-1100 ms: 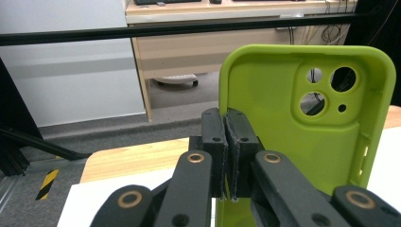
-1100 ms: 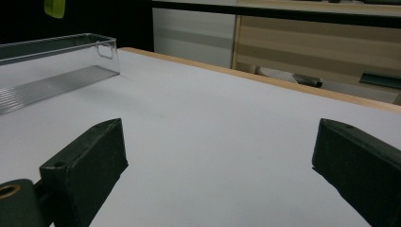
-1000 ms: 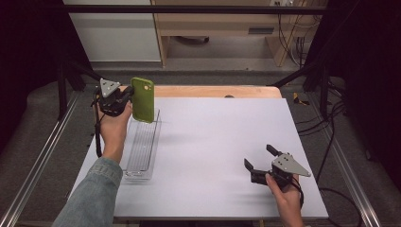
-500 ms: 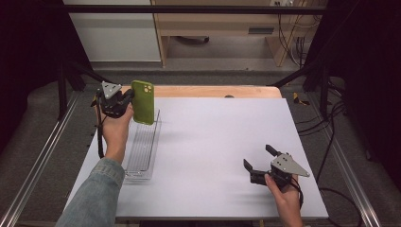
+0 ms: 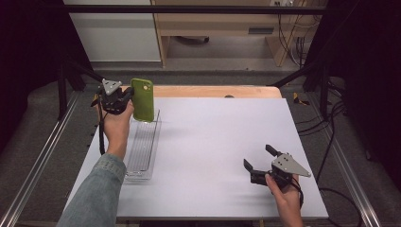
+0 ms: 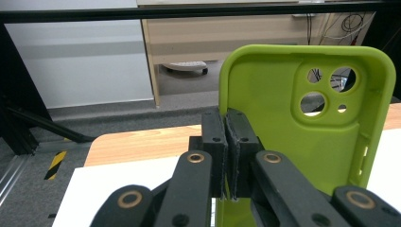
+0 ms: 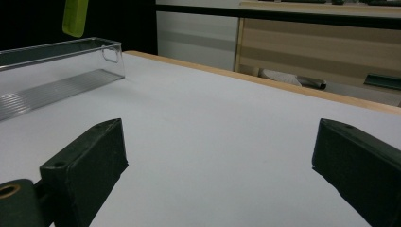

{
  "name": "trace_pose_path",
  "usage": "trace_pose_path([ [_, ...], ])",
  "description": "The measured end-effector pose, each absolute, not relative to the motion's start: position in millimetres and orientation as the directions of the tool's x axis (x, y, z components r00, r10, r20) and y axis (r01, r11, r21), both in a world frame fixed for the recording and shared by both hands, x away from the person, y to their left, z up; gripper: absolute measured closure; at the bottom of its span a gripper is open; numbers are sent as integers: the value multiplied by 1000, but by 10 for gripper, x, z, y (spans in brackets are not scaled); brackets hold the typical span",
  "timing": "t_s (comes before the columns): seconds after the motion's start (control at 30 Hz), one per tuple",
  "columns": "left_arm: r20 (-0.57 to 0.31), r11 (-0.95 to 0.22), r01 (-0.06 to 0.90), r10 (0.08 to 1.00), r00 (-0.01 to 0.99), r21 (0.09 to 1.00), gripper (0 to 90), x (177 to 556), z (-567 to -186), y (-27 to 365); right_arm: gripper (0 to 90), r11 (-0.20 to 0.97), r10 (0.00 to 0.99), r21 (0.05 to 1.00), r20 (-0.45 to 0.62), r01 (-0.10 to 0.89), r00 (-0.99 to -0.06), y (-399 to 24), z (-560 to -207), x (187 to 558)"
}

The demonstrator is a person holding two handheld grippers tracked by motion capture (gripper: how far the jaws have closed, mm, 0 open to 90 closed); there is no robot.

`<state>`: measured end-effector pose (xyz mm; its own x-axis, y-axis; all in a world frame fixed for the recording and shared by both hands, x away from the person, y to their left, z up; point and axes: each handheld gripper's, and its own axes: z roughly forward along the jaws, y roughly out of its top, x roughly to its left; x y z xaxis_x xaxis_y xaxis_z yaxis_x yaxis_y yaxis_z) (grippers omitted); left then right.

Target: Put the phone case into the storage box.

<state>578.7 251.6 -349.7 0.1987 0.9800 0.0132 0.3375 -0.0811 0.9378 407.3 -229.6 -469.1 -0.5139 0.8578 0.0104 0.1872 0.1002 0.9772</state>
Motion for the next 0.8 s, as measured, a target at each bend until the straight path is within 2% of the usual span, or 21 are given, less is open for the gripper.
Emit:
trace_pose_path([
  [0.8, 8, -72, 361, 984, 176, 930, 871, 5889, -3570, 2551, 40, 96, 856, 977, 18, 192, -517, -2301, -4696, 4068],
])
